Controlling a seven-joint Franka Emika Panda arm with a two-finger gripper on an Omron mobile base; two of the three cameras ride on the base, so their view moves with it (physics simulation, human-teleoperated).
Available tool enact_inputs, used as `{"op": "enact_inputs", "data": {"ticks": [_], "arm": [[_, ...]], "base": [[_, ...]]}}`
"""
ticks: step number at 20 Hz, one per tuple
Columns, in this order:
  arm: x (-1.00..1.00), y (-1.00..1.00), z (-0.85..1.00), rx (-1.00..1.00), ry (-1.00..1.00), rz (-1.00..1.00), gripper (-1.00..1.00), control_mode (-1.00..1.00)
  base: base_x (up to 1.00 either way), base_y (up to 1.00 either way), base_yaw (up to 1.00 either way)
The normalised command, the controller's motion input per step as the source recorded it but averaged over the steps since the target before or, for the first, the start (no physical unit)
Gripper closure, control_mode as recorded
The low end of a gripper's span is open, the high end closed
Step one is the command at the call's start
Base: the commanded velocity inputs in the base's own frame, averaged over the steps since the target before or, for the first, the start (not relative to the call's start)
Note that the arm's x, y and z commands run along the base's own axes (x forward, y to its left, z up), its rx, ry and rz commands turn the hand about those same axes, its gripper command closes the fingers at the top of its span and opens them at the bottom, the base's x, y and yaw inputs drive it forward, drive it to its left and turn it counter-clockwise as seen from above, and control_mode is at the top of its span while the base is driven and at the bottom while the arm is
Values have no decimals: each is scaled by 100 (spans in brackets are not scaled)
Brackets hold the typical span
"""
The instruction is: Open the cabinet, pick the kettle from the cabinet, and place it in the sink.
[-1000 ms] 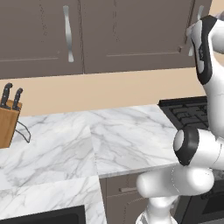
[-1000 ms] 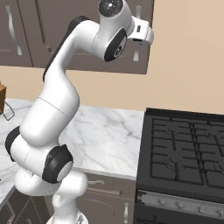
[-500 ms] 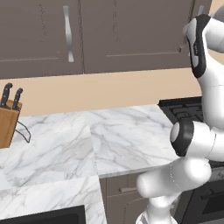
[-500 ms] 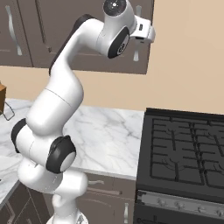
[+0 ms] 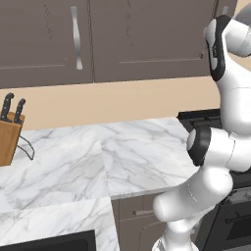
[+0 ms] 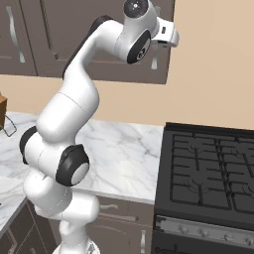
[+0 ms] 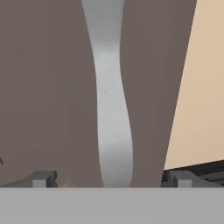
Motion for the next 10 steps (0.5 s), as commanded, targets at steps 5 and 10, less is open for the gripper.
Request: {"op": "enact_inputs", "data": {"ticks": [5,10], "arm": [[24,-9,0,0,0,0,-100,-100],[24,-4,0,0,0,0,-100,-100]], "base": [[0,0,0],[0,0,0]]}}
